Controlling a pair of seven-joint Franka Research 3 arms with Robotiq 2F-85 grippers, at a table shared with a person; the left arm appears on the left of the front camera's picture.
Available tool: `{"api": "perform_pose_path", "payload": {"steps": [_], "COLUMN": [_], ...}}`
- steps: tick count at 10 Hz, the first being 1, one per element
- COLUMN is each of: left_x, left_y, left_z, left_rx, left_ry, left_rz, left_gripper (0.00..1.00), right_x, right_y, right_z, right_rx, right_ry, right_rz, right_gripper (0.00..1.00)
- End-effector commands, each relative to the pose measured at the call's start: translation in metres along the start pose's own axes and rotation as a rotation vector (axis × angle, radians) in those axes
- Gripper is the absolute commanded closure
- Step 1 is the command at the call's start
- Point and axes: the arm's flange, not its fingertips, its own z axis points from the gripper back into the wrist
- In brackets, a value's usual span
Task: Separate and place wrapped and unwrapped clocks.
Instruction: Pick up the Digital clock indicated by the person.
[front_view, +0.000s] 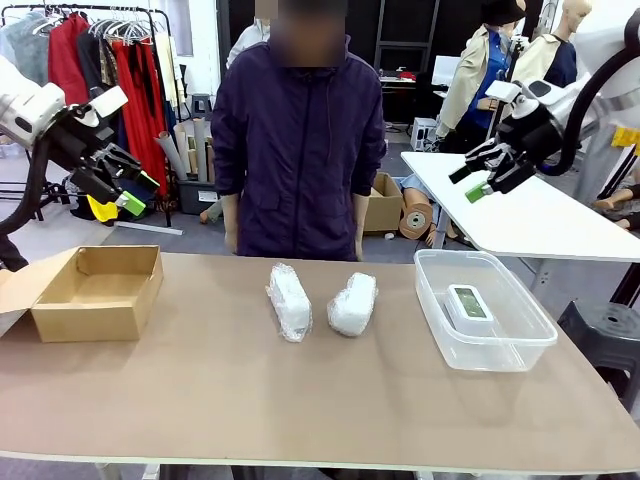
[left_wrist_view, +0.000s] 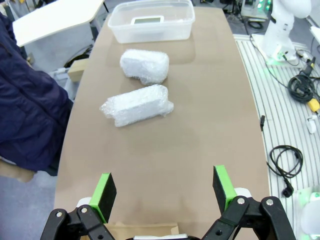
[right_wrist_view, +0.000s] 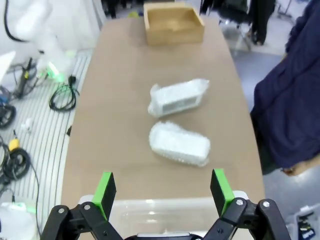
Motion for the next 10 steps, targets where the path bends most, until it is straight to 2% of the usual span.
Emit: {"api": "perform_pose_path", "payload": {"steps": [1, 3, 5, 6, 7, 10], "left_x": [0.001, 0.001, 0.001, 0.001, 0.001, 0.001], "left_y": [0.0, 0.0, 0.0, 0.0, 0.0, 0.0], "left_z": [0.001, 0.001, 0.001, 0.001, 0.001, 0.001], "left_rx": [0.001, 0.001, 0.001, 0.001, 0.001, 0.001], "left_ry": [-0.004, -0.004, -0.004, -0.004, -0.004, -0.004], "left_rz": [-0.002, -0.002, -0.002, -0.002, -0.002, -0.002], "left_gripper": [0.0, 0.0, 0.0, 0.0, 0.0, 0.0], "right_x": [-0.013, -0.025, -0.036, -0.043, -0.038, -0.038], "right_y": [-0.025, -0.031, -0.045, -0.047, -0.035, -0.035], "right_z": [0.012, 0.017, 0.013, 0.012, 0.015, 0.015], "right_rx": [0.006, -0.003, -0.035, -0.017, -0.019, -0.019], "right_ry": [-0.15, -0.23, -0.238, -0.197, -0.211, -0.211], "right_rz": [-0.017, -0.046, -0.089, -0.098, -0.083, -0.083], "right_gripper": [0.0, 0.0, 0.0, 0.0, 0.0, 0.0]}}
